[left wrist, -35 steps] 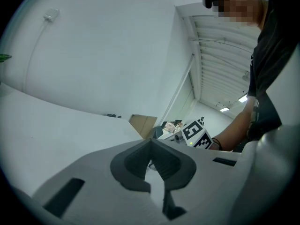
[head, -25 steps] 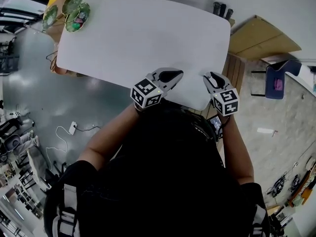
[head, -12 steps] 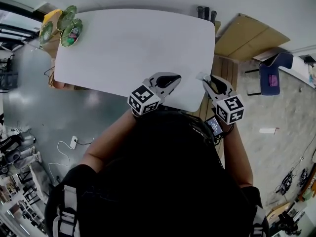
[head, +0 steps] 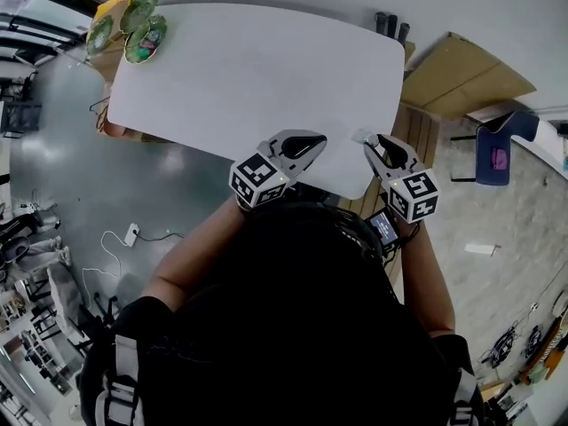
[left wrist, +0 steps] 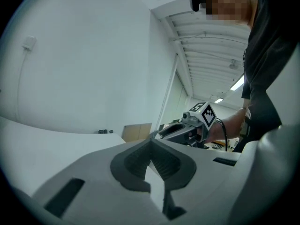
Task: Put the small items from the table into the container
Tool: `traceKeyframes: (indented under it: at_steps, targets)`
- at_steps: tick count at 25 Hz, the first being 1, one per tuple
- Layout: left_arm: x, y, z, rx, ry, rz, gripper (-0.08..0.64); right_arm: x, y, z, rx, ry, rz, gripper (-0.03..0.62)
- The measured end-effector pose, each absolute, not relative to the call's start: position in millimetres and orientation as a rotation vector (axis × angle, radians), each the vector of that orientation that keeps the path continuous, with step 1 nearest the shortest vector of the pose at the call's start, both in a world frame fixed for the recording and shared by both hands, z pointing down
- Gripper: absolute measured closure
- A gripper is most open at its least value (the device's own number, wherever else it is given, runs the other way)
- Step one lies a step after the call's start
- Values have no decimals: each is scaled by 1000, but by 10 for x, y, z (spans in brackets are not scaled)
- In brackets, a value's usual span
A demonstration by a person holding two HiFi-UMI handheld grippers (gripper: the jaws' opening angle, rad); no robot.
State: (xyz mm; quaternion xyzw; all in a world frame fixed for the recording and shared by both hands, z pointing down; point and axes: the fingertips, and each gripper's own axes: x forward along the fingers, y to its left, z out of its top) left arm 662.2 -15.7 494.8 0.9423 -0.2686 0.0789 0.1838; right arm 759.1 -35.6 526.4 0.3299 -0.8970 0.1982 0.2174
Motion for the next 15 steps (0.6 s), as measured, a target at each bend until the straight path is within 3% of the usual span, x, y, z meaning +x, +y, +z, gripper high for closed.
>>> traceKeyframes:
  at_steps: [15]
  targets:
    - [4766,530,4943,2452,-1197,111,555,5612,40,5261,458,-2562,447,450]
